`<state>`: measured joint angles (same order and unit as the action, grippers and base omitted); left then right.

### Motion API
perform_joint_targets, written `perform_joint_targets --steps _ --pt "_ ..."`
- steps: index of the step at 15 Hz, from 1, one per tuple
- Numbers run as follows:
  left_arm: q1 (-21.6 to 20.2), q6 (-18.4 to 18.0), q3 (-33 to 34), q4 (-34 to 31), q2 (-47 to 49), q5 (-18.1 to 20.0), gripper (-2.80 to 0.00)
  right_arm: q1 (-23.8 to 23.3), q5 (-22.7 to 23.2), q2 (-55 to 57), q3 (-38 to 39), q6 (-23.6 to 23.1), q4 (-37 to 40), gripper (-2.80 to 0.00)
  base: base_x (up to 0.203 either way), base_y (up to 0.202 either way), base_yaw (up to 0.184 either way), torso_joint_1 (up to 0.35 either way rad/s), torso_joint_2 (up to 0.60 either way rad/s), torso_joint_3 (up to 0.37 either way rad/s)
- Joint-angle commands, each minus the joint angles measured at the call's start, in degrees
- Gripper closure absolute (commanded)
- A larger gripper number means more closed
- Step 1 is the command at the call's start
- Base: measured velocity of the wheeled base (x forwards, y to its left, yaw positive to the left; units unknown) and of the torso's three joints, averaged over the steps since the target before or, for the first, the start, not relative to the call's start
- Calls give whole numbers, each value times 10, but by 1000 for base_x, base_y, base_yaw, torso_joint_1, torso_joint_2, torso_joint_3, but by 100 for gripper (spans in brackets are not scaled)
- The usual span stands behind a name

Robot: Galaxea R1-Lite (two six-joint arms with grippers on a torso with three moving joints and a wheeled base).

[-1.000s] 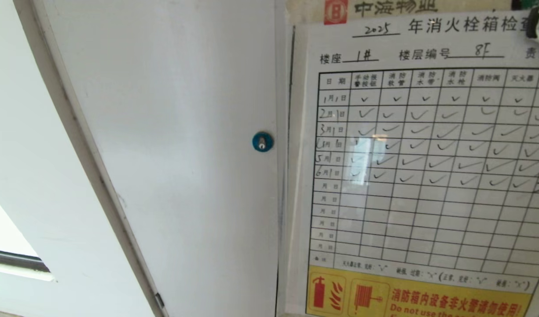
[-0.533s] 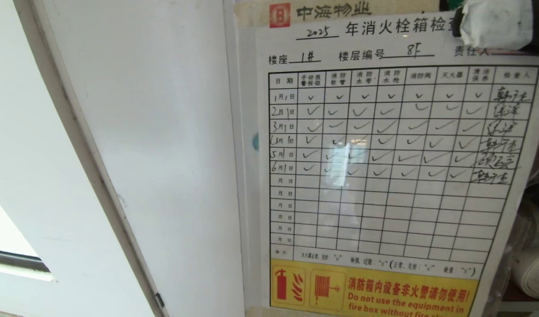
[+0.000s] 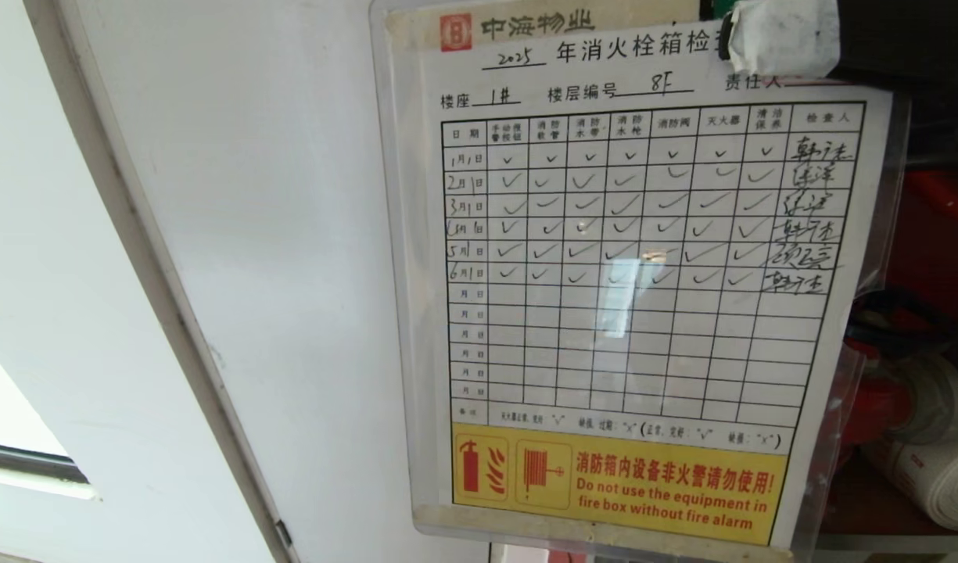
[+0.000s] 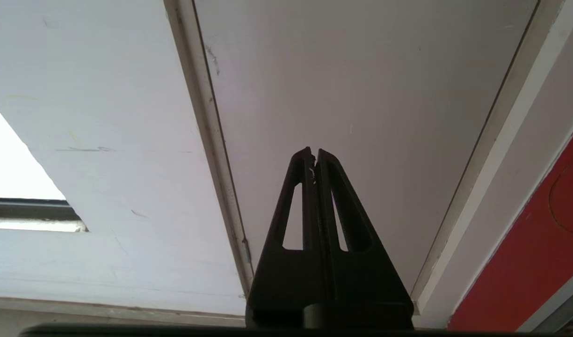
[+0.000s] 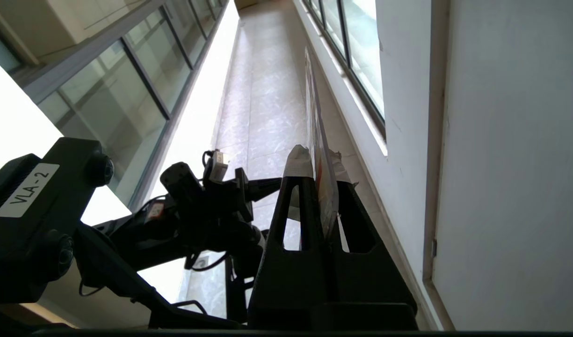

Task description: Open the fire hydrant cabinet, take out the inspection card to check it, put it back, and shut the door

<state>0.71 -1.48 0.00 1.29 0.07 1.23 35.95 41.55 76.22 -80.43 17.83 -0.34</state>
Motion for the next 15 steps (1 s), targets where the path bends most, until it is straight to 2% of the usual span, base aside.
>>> perform_joint_targets --steps 1,15 --pt "0 0 8 0 0 0 0 1 3 5 -3 1 0 0 0 0 0 0 0 0" --pt "0 0 8 0 0 0 0 1 3 5 -3 22 -17 0 0 0 0 0 0 0"
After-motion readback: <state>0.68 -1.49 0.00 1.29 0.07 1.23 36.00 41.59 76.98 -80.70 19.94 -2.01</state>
